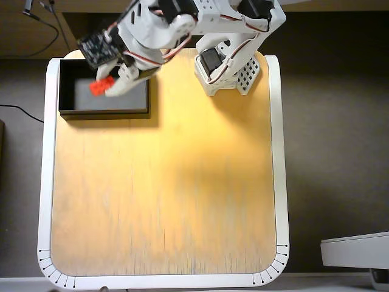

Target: Grasp a lego block and put it in the bin.

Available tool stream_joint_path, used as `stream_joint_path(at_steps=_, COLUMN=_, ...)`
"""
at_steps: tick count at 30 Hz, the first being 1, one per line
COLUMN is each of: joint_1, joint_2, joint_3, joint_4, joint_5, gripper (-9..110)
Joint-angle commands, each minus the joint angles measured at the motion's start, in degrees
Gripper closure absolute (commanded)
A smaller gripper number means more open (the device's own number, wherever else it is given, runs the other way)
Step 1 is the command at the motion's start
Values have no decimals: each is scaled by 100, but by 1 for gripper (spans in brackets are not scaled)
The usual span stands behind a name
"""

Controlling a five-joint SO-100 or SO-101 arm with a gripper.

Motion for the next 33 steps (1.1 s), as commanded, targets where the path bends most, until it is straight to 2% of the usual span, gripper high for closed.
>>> stream_joint_path(at_steps=1, joint_1=870, joint_2=158, joint_3=-694, joint_4=105, joint_5=167, gripper=101)
stream_joint_path(at_steps=12, joint_1=1740, joint_2=-888, joint_3=-694, joint_4=123, joint_5=396, gripper=101)
stream_joint_path(at_steps=26, joint_1=1811, joint_2=-2188, joint_3=-677, joint_4=105, joint_5=439, gripper=101)
stream_joint_path(at_steps=33, joint_1=1775, joint_2=-2760, joint_3=-668, joint_4=-272, joint_5=308, gripper=101)
